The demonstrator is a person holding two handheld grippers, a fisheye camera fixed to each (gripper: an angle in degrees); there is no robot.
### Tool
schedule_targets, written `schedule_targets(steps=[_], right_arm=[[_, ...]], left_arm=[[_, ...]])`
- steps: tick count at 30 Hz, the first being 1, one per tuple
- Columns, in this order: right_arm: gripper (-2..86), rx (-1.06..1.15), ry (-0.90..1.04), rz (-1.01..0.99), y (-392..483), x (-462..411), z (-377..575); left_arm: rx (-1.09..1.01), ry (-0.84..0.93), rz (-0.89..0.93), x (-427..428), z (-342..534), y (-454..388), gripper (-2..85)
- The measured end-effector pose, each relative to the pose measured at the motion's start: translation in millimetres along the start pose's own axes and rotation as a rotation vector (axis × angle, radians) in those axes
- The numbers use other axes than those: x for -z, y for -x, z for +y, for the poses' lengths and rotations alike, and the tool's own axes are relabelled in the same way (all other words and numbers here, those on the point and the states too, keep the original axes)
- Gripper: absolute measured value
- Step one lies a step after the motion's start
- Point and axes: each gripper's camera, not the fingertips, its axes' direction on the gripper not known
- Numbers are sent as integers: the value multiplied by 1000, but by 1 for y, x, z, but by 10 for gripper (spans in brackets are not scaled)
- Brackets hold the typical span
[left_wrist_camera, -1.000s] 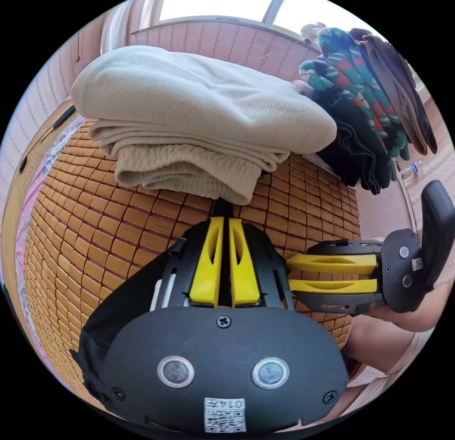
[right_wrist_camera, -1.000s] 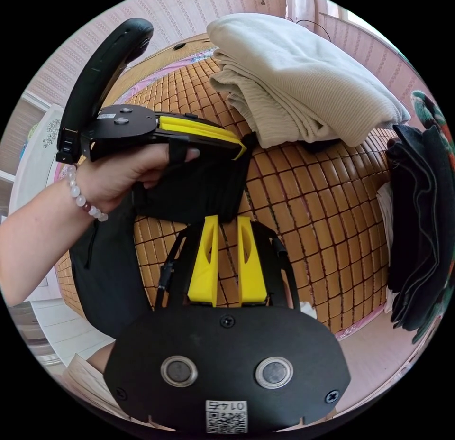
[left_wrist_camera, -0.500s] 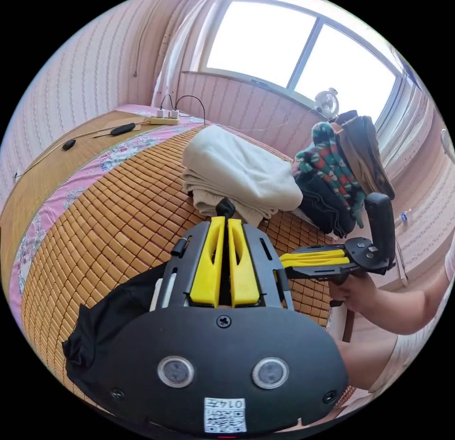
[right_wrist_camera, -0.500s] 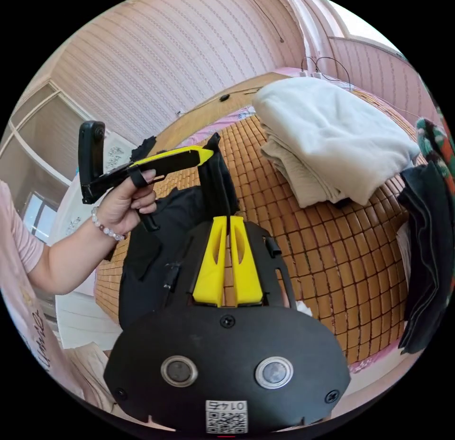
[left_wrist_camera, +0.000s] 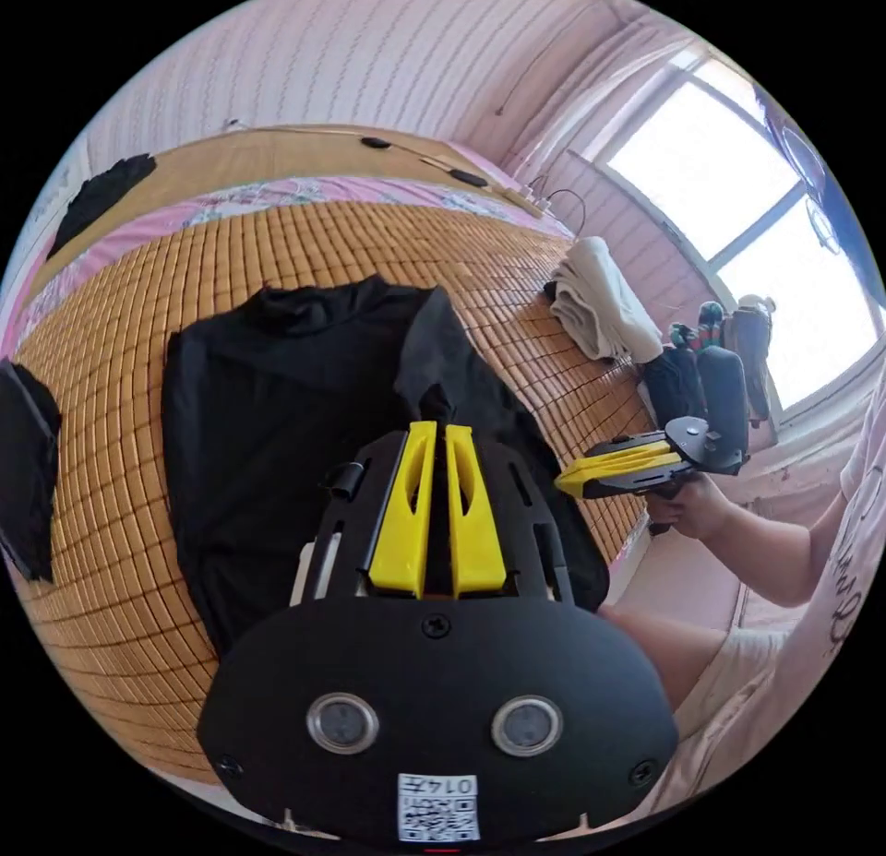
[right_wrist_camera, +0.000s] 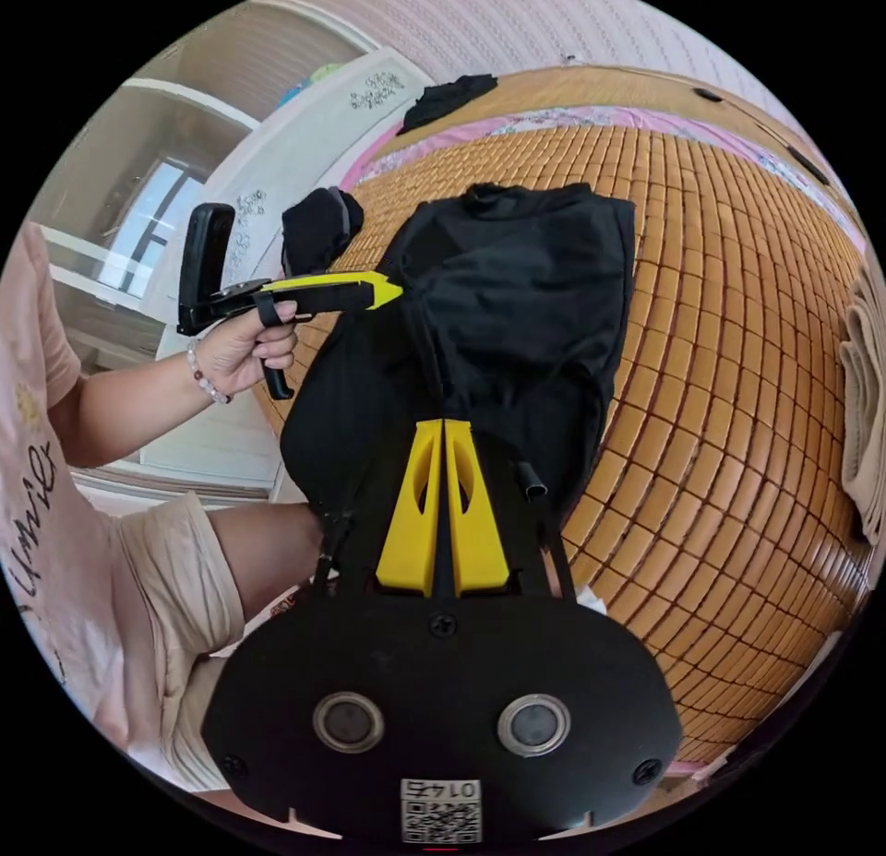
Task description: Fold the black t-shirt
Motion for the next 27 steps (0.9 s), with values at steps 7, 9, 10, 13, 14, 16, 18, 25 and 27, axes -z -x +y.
schedule_targets(steps=[7,9,10,13,14,16,18,25,27], right_arm=[[2,13,17,100,-3,-26,-32],[17,42,23,152,4,-48,-46],[22,49,29,158,6,-54,-50],[44,41,43,178,3,-79,-66],[53,22,38,204,-4,-83,-71],[68,-2,19,258,-16,-85,-74],[81,5,7,352,-32,-85,-74],[83,139,83,512,-70,-117,-80],[55,111,108,479,-96,-132,-83]], left_arm=[[126,16,-2,17,24,50,35],[147,-2,1,26,24,57,39],[148,-10,1,29,24,58,38],[146,-19,-23,40,19,62,35],[137,-17,-35,44,17,63,30],[100,-24,-61,50,9,62,23],[49,-39,-41,50,-18,62,15],[-117,-24,62,-12,-147,43,47],[-132,47,64,-44,-181,33,73]])
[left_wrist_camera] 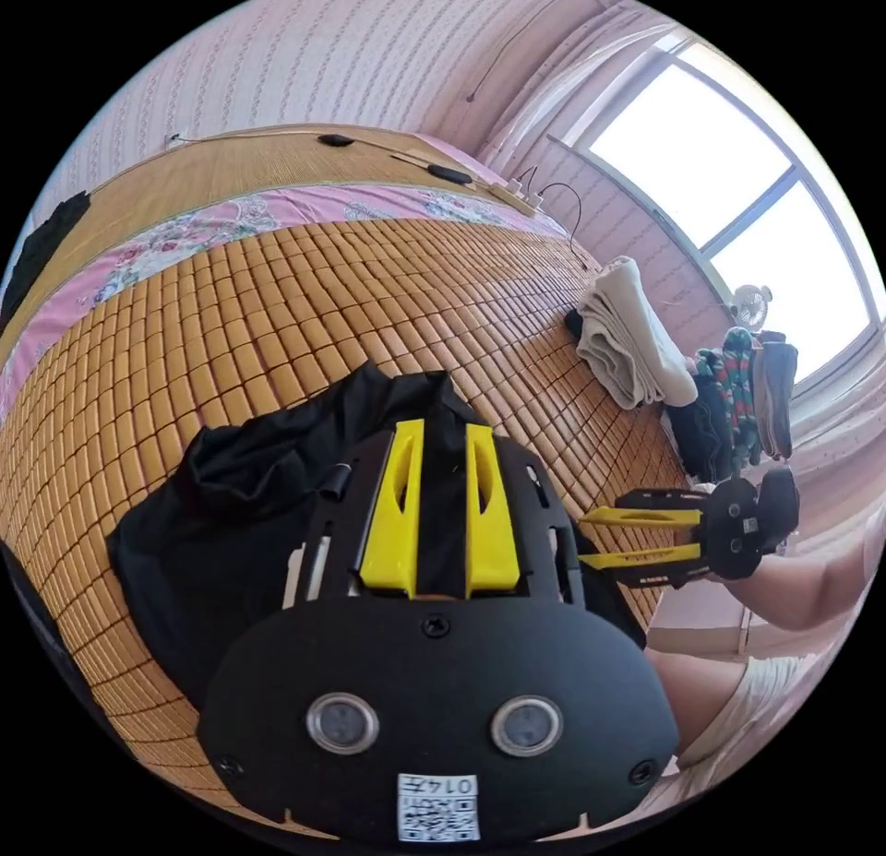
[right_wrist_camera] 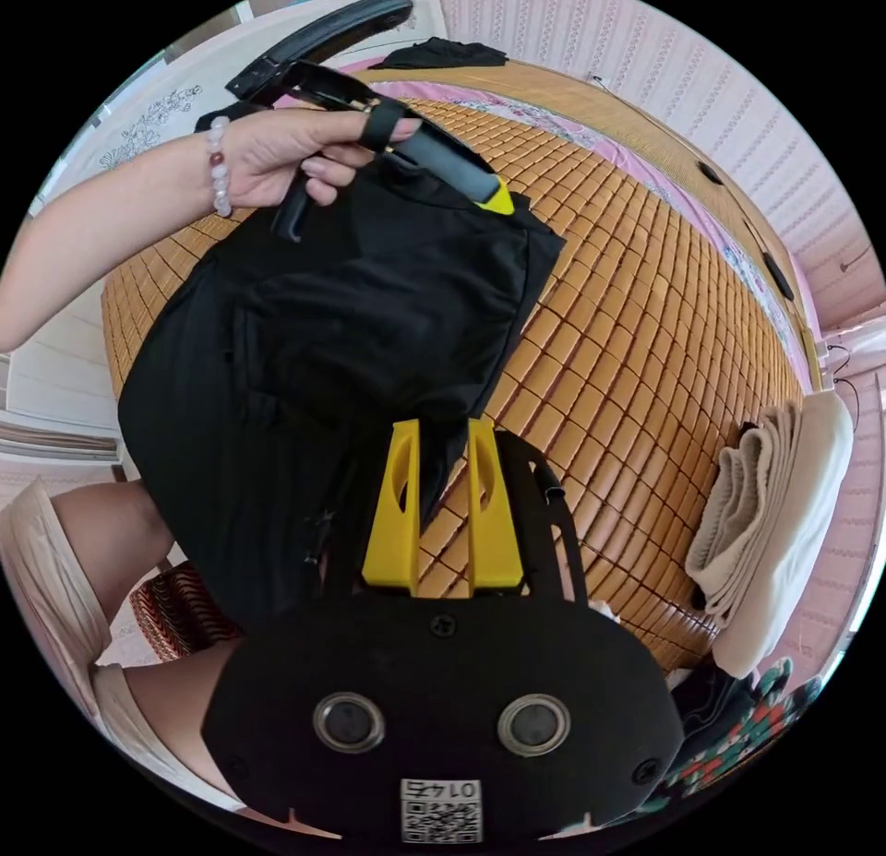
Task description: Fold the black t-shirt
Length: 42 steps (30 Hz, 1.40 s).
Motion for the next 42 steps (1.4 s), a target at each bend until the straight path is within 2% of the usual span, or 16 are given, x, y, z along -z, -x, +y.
schedule_targets(steps=[2,3,5,11,13,14,18,22,28,29,32,35,38,42], right_arm=[[33,-27,-1,-20,-14,-10,2],[24,-51,-29,-41,-25,-10,6],[18,-90,-62,-70,-42,-9,13],[19,-244,-87,-134,-103,-30,31],[24,-287,-71,-160,-121,-38,33],[32,-323,-60,-186,-132,-41,35],[48,-491,-41,-214,-177,-33,62],[27,-601,-80,-155,-196,-14,51],[8,-571,-174,-277,-188,-14,-37],[7,-547,-187,-313,-181,-15,-54],[5,-470,-210,-359,-158,-17,-94],[3,-401,-213,-372,-137,-18,-122],[2,-360,-229,-418,-125,-22,-137],[2,-307,-223,-462,-106,-33,-154]], left_arm=[[-16,97,12,-25,-18,-5,63],[-44,158,10,-38,-26,-12,24],[-76,198,-10,-45,-34,-23,-1],[-112,84,-3,-39,-67,-58,-4],[-84,126,-15,-51,-73,-62,4],[-80,145,-28,-55,-74,-67,35],[-154,176,-224,-29,-59,-100,122],[-195,194,-371,0,-23,-130,128],[58,149,-461,31,28,-146,48],[109,91,-537,41,36,-147,14],[237,8,-746,61,48,-148,-2],[364,58,-939,68,55,-141,-6],[458,128,-918,77,62,-127,-8],[566,195,-714,96,70,-103,-8]])
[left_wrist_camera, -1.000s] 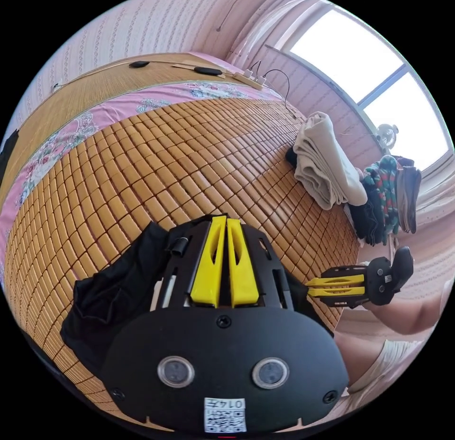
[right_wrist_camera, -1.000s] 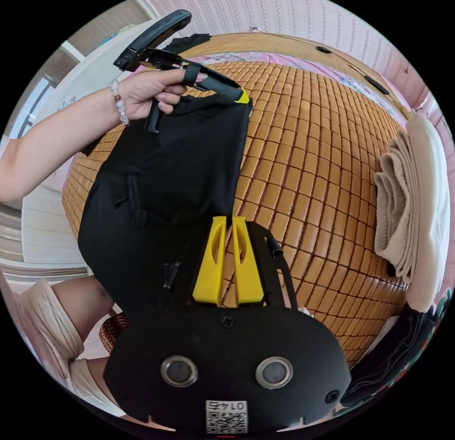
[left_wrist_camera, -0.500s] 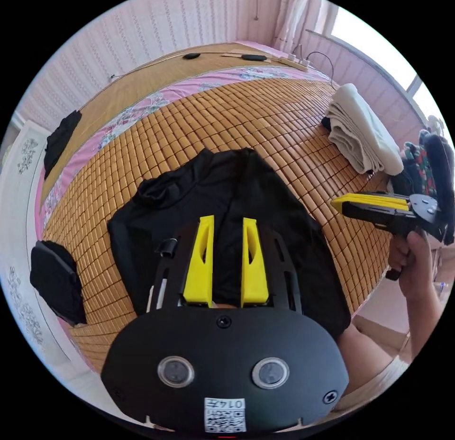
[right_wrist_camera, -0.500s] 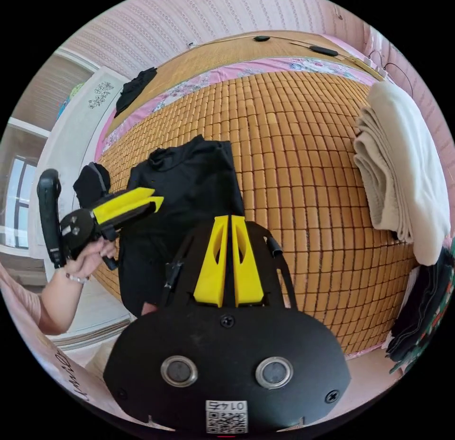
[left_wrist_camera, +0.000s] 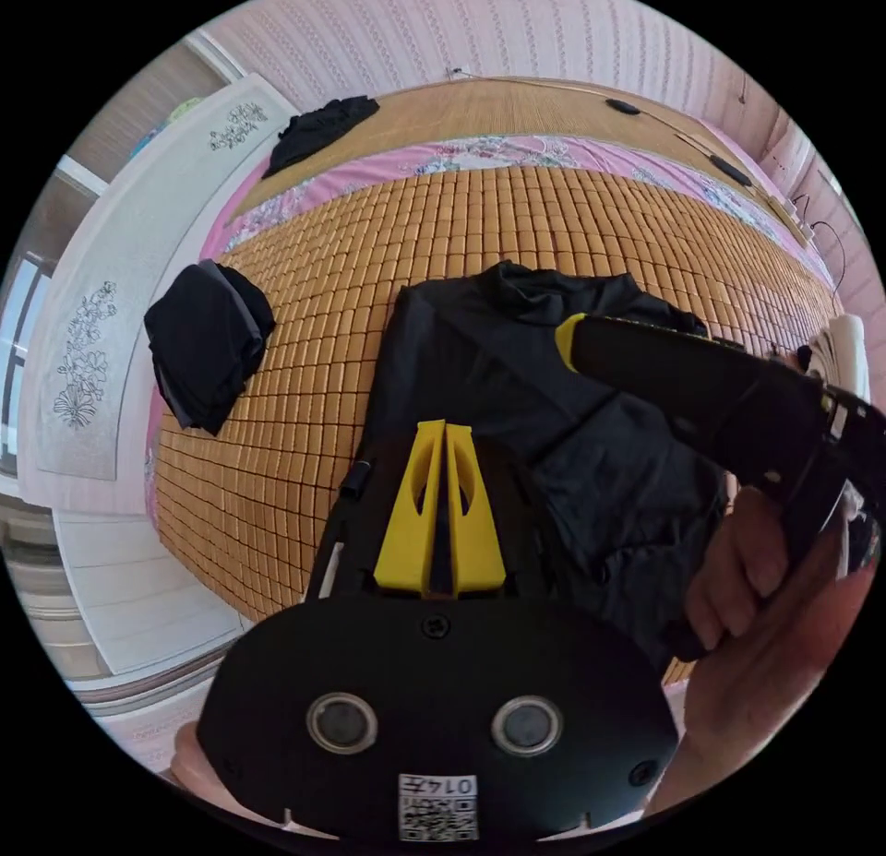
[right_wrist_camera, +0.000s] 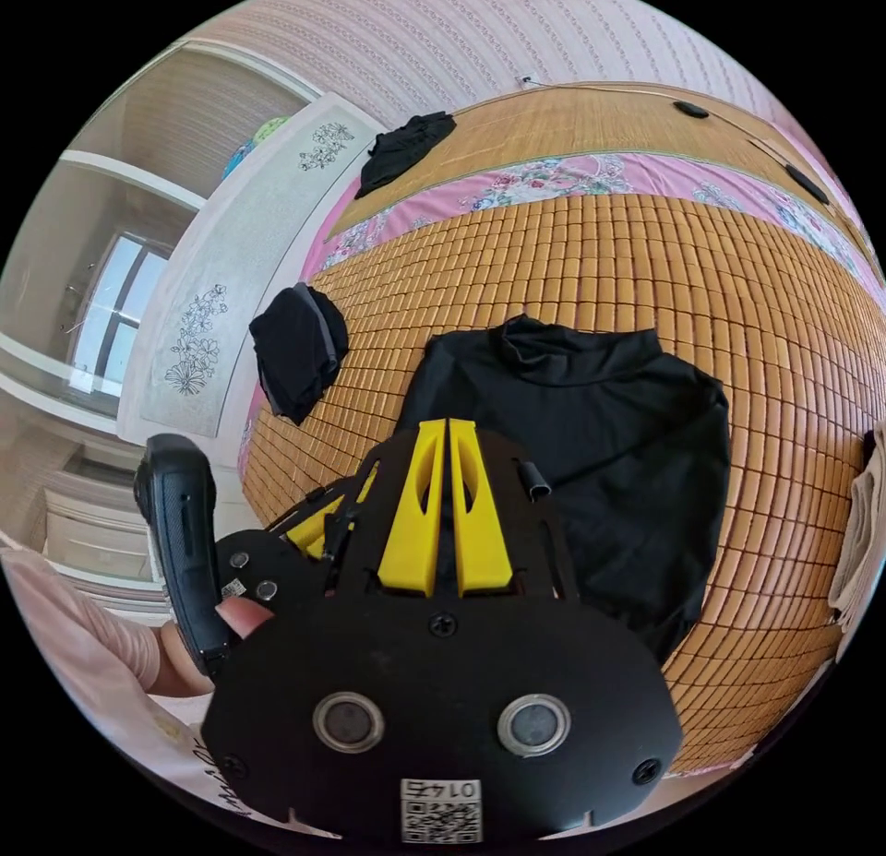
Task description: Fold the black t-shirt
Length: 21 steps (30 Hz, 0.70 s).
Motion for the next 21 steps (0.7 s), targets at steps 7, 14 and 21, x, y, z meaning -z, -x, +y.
schedule_targets(steps=[7,14,21], right_arm=[[2,79,18,-4,23,-28,-13],[1,159,33,-12,38,-54,-19],[1,186,80,-3,30,-87,-24]], left_arm=[[36,8,269,-4,-8,45,-8],[11,-35,296,-3,-18,63,-8],[35,20,317,-18,-33,71,-8]])
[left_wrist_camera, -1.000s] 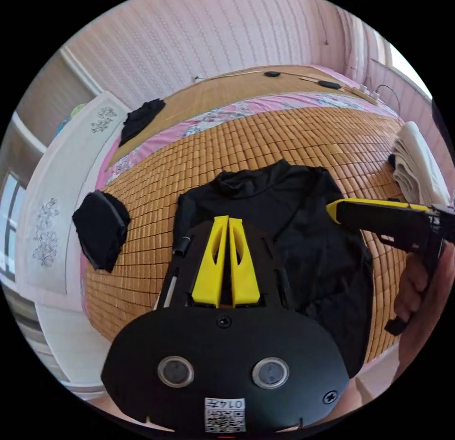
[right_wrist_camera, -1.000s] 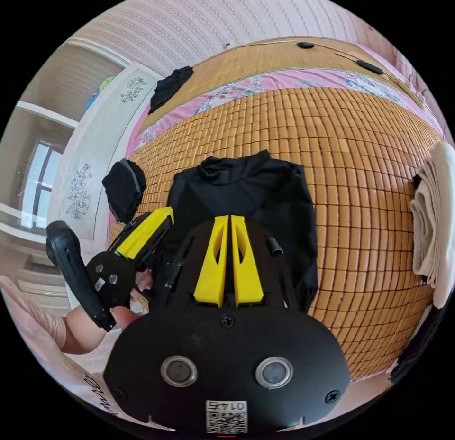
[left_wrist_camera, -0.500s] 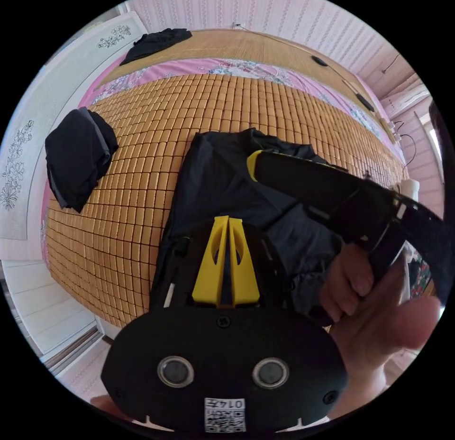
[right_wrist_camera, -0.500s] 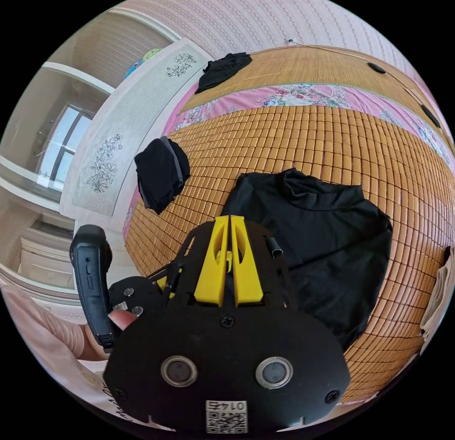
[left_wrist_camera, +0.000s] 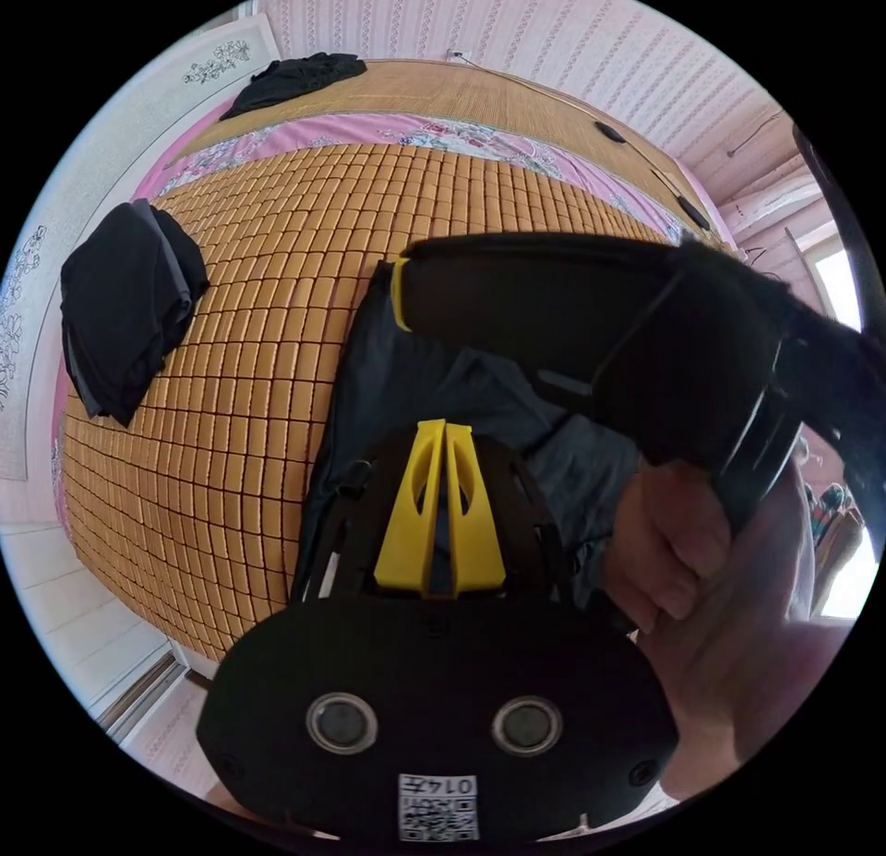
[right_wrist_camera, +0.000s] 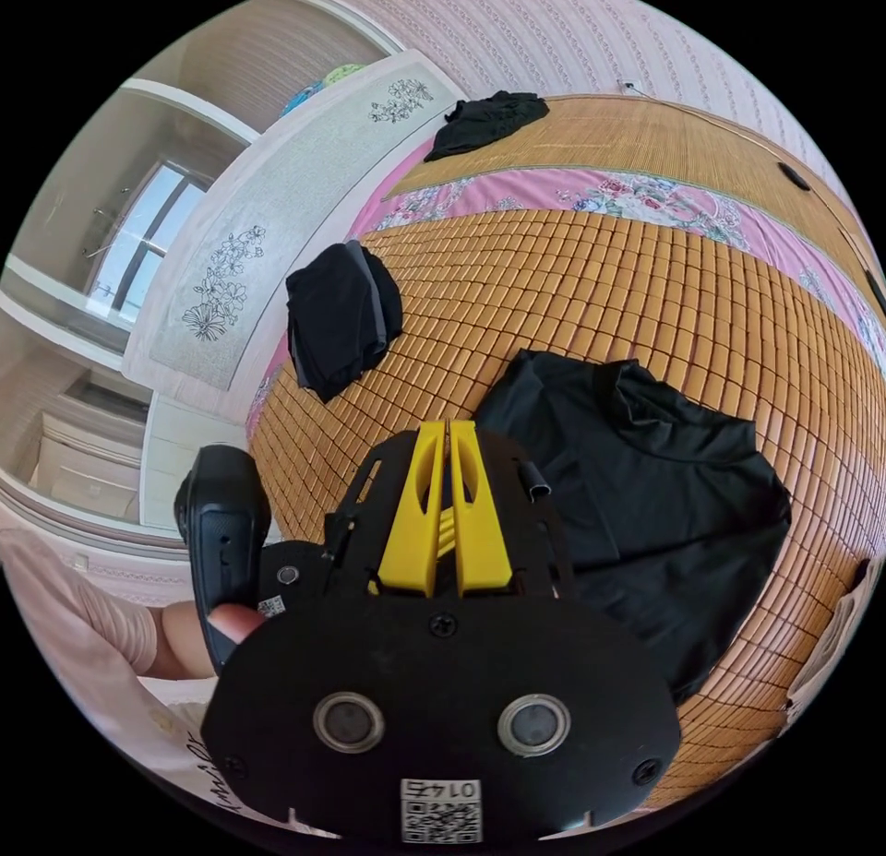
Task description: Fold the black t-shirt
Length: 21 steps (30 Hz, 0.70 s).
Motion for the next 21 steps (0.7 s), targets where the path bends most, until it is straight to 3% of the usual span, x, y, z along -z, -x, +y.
schedule_targets(steps=[9,16,18,21], right_arm=[[-1,-42,0,-13,-36,-39,-10],[-3,-49,50,46,-58,-65,-36],[-5,-40,22,154,-68,-60,-33],[-7,-51,13,286,-90,-53,-21]], left_arm=[[6,15,-181,-19,-27,-9,-8],[-16,85,-99,-34,-55,-14,-8],[-36,30,-199,-34,-62,-16,-8],[7,74,-196,-35,-79,-9,-8]])
